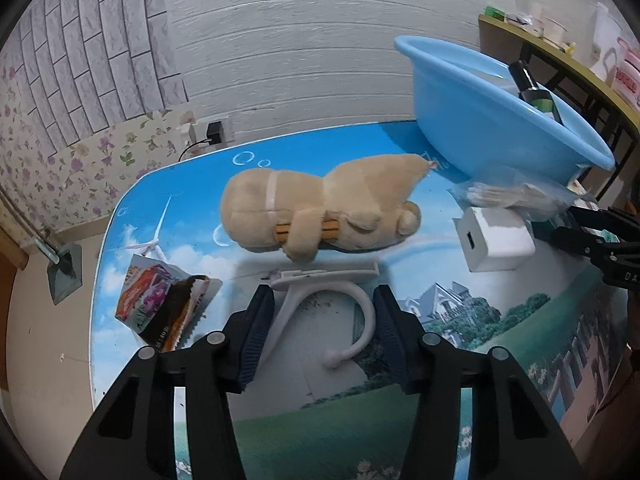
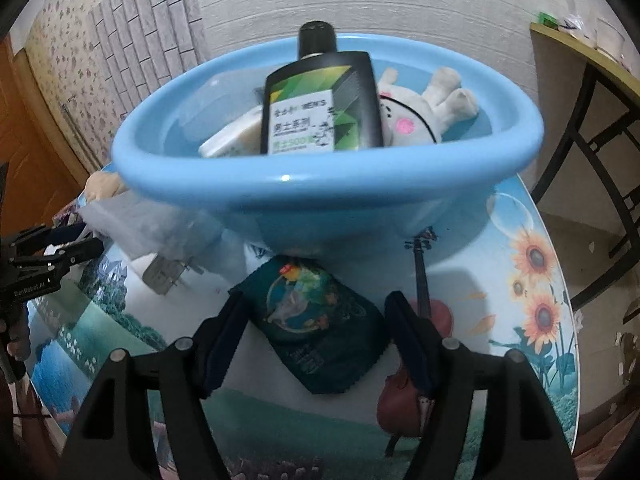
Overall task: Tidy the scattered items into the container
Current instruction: 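Grasp the white hook with left tool while right tool grasps the green packet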
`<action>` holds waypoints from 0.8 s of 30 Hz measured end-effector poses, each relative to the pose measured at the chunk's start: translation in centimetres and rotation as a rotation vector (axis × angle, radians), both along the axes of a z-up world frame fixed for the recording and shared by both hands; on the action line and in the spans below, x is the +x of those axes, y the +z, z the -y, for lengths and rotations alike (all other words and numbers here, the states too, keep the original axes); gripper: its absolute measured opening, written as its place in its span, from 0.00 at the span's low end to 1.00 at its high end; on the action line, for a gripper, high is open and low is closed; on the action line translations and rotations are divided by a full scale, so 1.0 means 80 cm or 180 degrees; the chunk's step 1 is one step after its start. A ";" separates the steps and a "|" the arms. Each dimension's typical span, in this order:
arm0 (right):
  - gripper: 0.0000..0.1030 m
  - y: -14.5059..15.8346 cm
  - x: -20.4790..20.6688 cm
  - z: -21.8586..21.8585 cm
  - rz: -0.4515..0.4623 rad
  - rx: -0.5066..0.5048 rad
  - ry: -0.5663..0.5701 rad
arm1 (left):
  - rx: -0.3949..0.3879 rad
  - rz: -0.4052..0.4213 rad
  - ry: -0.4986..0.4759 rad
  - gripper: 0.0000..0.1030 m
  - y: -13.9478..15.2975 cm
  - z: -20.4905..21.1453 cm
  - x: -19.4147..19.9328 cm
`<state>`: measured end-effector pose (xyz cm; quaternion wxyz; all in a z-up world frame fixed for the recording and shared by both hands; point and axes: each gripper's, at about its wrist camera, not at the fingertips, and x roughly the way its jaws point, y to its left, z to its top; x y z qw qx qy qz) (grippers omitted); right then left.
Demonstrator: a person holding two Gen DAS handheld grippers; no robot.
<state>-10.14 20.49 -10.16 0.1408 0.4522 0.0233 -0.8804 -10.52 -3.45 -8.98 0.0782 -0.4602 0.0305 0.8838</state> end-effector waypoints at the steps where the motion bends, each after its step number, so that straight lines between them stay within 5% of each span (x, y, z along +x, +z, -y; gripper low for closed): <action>1: 0.59 0.001 0.002 0.003 -0.0006 0.0004 0.0030 | 0.0005 0.0003 -0.0010 0.49 0.000 -0.002 0.002; 9: 0.44 0.004 0.024 0.001 0.0034 -0.0123 0.0075 | 0.0063 0.0022 -0.0052 0.49 0.003 -0.011 0.023; 15: 0.12 0.007 0.034 -0.013 0.0079 -0.0203 0.0062 | 0.0072 0.0047 -0.0142 0.49 0.005 -0.029 0.045; 24: 0.11 0.007 0.071 -0.028 0.0121 -0.0210 0.0148 | 0.0056 0.0005 -0.0186 0.49 0.017 -0.040 0.073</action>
